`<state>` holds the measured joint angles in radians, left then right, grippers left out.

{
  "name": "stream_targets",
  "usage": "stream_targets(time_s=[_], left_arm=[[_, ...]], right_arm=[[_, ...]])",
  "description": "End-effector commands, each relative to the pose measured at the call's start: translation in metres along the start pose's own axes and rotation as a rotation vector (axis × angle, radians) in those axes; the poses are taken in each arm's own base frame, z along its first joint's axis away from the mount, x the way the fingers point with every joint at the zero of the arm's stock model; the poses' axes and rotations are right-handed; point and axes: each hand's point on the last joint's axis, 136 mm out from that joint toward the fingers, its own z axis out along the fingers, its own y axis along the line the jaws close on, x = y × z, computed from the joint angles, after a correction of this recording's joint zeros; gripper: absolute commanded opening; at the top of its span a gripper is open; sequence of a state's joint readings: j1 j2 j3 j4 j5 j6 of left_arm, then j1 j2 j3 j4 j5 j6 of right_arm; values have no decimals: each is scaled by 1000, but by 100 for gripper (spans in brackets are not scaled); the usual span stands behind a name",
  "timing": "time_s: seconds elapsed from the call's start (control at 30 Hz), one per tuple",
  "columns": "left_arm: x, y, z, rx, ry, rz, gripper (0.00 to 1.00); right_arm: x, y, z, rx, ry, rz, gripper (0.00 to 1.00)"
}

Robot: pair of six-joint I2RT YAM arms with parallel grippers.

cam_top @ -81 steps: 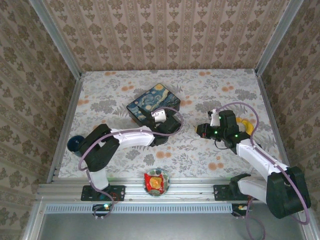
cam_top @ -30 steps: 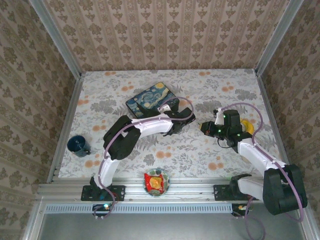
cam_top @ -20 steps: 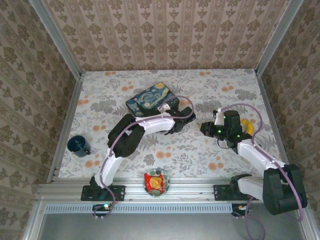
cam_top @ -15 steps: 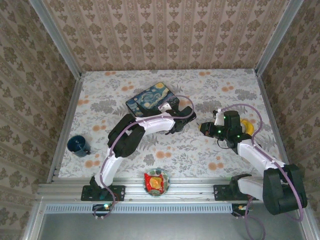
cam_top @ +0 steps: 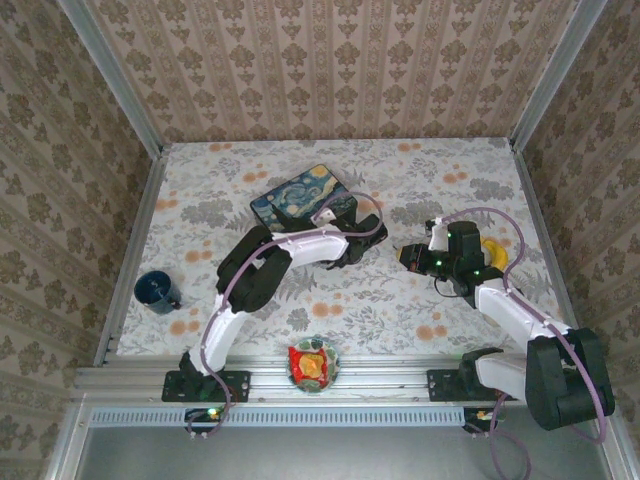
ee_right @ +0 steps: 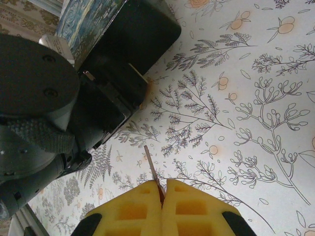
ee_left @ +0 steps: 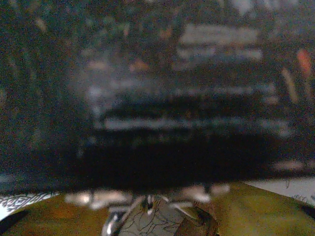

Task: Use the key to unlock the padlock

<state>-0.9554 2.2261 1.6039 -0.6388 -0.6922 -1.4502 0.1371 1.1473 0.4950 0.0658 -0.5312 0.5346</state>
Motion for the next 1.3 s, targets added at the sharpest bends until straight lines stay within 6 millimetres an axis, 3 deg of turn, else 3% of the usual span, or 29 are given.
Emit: stream_targets(time_s=[0.0,0.2,0.4,0.83,1.27], left_arm=[[3,24,-17,-31,39,80,53],[-3,37,-35,11,54,119,48],[-11,14,-42,103,82,239,55],[-8,15,-26,126,171,317,57],[8,17,-17,130,242,340,44]], right_arm=[[0,2,0,-21,-3,9,0],[-2,1,1,-19,-7,10,0],[-4,3,1,-22,-13,10,0],[-5,3,-2,-18,-24,13,0],[-4,2,-1,-18,-24,16,0]])
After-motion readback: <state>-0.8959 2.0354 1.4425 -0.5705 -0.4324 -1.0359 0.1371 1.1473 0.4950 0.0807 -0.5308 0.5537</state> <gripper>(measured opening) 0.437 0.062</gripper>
